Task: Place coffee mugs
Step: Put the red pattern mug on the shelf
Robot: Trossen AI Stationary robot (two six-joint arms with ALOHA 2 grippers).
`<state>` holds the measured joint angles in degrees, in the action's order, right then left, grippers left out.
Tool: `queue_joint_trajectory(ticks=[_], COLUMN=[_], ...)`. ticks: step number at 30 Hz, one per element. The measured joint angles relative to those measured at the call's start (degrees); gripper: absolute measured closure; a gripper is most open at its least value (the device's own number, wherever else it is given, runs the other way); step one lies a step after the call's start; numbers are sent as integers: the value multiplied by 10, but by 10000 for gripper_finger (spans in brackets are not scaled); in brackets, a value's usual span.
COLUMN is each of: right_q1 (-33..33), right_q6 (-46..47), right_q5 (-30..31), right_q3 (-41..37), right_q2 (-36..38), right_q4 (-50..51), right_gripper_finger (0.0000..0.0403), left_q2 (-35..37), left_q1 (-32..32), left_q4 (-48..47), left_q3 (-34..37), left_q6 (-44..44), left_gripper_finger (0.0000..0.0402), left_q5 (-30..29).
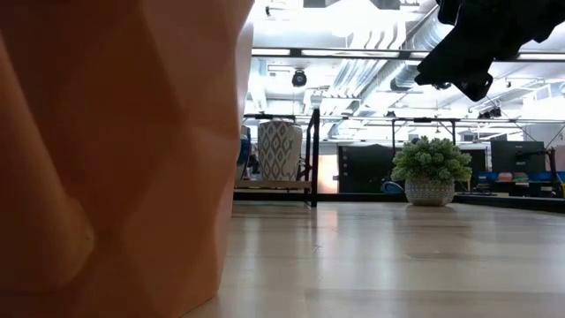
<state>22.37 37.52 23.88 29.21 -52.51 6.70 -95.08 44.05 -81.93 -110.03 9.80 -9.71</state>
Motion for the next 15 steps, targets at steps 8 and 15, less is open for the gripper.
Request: queue_joint_trajectory(ticks=[8, 15], right_q1=[0, 0], right_q6=[-3, -4], right_q5=[1, 3], right_q3=[0, 0], right_q2=[0, 0], right_q4=[0, 9], right_gripper_finger=[336, 336], left_q2=[-53, -86], left_q1=[46, 59], left_q4=[-79, -76], left_q3=[-69, -69], left_q6=[-50, -68], left_gripper_finger=[394, 394], left_q5=[3, -6])
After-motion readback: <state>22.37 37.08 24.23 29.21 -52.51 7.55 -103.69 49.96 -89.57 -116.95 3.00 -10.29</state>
